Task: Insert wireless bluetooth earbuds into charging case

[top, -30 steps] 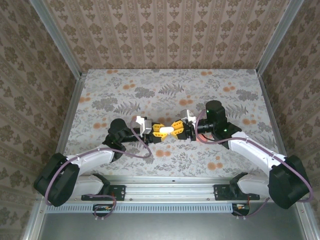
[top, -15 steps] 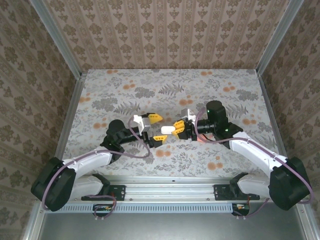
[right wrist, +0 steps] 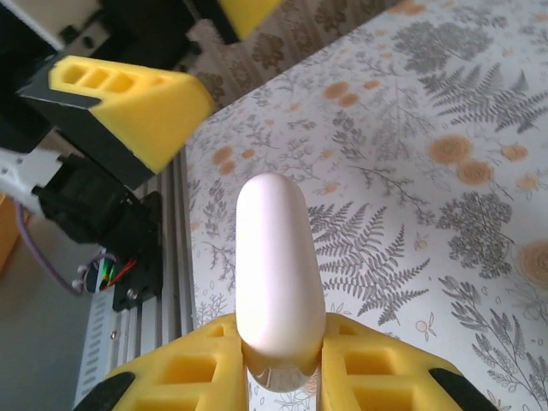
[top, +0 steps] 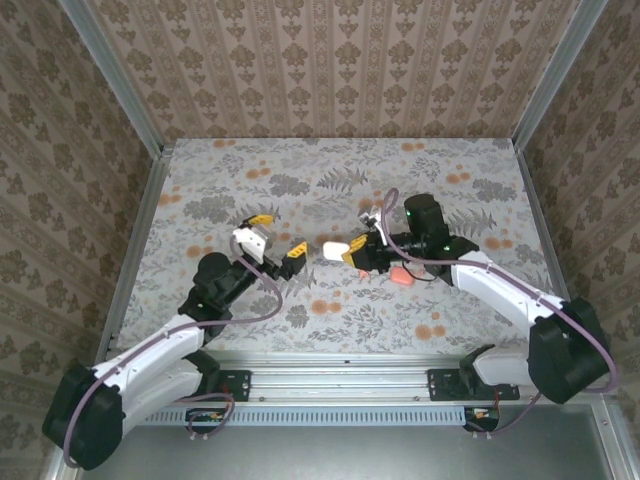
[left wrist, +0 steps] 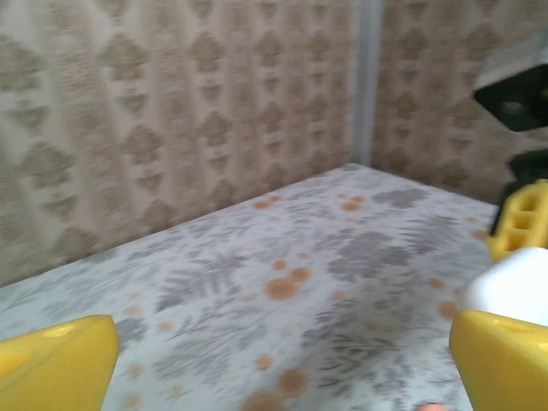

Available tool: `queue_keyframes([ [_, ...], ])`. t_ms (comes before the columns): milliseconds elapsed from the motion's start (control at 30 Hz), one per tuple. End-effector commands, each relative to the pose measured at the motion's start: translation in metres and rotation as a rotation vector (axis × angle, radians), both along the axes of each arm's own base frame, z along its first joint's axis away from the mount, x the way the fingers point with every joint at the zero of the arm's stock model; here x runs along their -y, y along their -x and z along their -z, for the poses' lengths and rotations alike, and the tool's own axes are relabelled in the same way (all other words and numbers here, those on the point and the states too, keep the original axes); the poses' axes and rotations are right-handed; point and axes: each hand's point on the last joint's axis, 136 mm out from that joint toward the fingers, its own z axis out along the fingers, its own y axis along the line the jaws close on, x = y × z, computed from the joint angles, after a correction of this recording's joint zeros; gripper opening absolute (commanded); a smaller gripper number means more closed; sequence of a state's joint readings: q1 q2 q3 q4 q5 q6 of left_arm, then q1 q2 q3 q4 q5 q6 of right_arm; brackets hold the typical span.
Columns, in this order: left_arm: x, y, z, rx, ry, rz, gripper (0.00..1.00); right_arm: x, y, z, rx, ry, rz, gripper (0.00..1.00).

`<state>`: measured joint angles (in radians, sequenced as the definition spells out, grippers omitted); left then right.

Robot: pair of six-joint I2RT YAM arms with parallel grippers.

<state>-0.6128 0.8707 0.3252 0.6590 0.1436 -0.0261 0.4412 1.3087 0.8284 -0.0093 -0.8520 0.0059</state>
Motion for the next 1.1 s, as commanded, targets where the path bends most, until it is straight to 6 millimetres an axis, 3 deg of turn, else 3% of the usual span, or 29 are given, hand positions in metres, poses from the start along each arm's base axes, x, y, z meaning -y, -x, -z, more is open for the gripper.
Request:
queue_keyframes([
  [0, -0.047, -0.024, 0.018, -0.101, -0.018, -0.28, 1.0, -0.001, -0.018, 0.007, -0.177, 0.029, 0.102, 0.22],
  [267, -0.1, -0.036, 0.041, -0.263, -0.008, -0.497, 1.0, -0.028, -0.054, 0.042, -0.47, 0.092, 0.191, 0.23],
  [533, -0.138, -0.042, 0.056, -0.341, -0.008, -0.622, 1.0, -0.085, -0.076, 0.078, -0.652, 0.162, 0.157, 0.23],
  [733, -0.145, -0.045, 0.062, -0.363, 0.009, -0.641, 1.0, -0.116, -0.088, 0.105, -0.764, 0.181, 0.139, 0.24],
  [1067, -0.147, -0.047, 0.069, -0.388, 0.019, -0.641, 1.0, -0.131, -0.106, 0.135, -0.868, 0.188, 0.166, 0.26],
])
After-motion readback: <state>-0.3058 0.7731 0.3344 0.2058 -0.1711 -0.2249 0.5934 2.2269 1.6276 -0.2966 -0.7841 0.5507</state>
